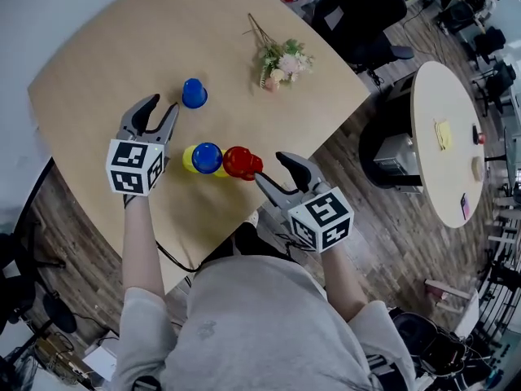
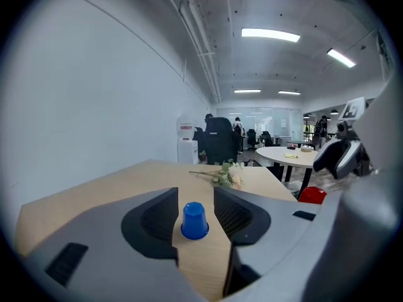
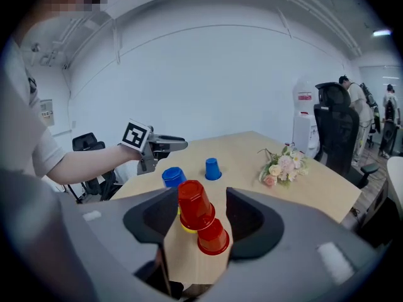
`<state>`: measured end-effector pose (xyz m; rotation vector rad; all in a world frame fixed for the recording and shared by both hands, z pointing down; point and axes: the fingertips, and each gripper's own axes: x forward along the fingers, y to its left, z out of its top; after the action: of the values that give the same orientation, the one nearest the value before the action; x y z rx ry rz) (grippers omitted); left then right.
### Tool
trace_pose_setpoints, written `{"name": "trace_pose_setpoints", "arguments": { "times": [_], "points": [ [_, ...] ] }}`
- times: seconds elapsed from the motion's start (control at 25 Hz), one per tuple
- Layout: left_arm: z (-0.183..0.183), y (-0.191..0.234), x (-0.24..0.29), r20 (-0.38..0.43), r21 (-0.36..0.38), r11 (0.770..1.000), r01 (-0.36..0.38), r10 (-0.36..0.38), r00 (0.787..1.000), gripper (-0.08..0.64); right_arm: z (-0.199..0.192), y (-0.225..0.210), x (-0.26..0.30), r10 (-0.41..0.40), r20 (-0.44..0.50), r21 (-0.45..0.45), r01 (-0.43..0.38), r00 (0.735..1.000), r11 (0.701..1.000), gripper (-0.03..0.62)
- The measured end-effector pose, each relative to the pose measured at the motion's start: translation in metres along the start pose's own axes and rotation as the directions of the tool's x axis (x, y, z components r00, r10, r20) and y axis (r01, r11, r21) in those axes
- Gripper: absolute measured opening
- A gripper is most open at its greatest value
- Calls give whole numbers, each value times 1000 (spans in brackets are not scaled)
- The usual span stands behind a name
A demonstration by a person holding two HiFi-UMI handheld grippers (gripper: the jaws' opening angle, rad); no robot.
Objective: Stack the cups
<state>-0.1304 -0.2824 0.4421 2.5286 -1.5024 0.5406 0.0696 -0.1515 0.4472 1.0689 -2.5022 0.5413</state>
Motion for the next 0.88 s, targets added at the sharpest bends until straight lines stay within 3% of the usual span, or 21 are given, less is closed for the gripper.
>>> {"name": "trace_pose_setpoints", "arguments": {
  "times": [0.28,0.6,0.76,0.88],
  "points": [
    [-48,3,72,-128,-6,1000,9,-10,992,196,-10,-21,-24,-78,8,77,77,997,994,250],
    [-83,3,116,-222,-1,1000,16,-16,975,225,-26,-33,-42,-137,-8,143,137,990,980,250],
    [-83,4,113,-223,4,1000,-2,3,975,206,-23,-32,-41,-137,4,154,135,990,979,250],
    [-65,3,97,-176,13,1000,-7,9,984,204,-20,-27,-36,-115,18,154,111,993,982,250]
  ]
}}
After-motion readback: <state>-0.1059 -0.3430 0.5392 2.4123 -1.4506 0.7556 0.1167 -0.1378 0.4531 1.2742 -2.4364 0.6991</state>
